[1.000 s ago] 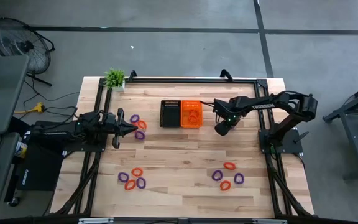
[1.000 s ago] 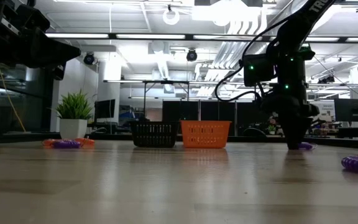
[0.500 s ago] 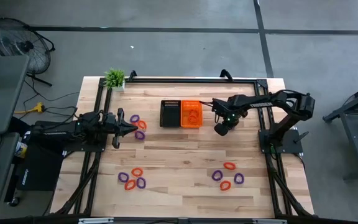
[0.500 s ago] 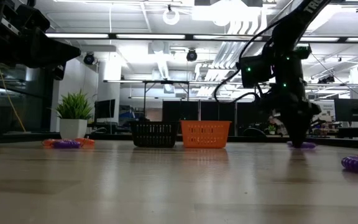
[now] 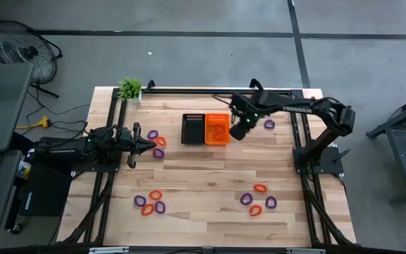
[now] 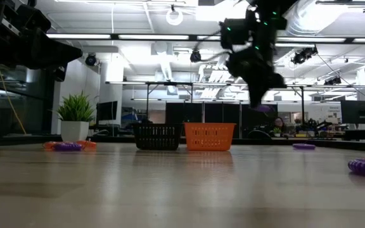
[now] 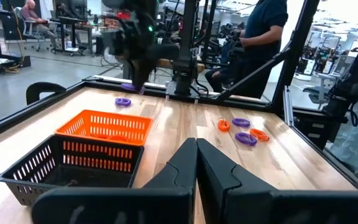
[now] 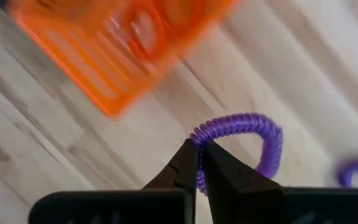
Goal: Sort spring keychains into baskets
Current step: Put the purple spring keychain into the black basket
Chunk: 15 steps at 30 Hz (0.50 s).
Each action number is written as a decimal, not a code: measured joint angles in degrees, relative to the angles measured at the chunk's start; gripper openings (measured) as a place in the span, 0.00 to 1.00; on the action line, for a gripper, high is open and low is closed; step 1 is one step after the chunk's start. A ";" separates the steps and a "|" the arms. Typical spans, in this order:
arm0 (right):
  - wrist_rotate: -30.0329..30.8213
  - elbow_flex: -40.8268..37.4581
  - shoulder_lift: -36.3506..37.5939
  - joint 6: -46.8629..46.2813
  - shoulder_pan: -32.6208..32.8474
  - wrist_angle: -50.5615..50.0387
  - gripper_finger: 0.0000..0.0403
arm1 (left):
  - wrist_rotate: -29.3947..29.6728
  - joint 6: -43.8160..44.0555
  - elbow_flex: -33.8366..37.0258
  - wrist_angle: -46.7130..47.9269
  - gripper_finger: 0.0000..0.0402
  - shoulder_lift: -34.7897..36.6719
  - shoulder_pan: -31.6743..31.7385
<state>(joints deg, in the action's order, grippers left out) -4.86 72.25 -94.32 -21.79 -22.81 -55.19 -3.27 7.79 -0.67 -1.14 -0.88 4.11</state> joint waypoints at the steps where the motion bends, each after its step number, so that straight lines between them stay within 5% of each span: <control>1: 0.04 2.14 -1.33 1.10 0.00 -0.76 0.02 | -0.02 0.00 0.00 0.01 0.00 0.00 0.00; 15: -0.05 40.44 -27.26 17.94 1.66 -12.61 0.03 | -0.24 0.00 0.00 0.01 0.00 -0.01 0.01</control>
<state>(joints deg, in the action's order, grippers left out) -4.91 112.69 -121.58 -3.84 -21.15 -67.80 -3.51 7.79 -0.67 -1.13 -0.89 4.12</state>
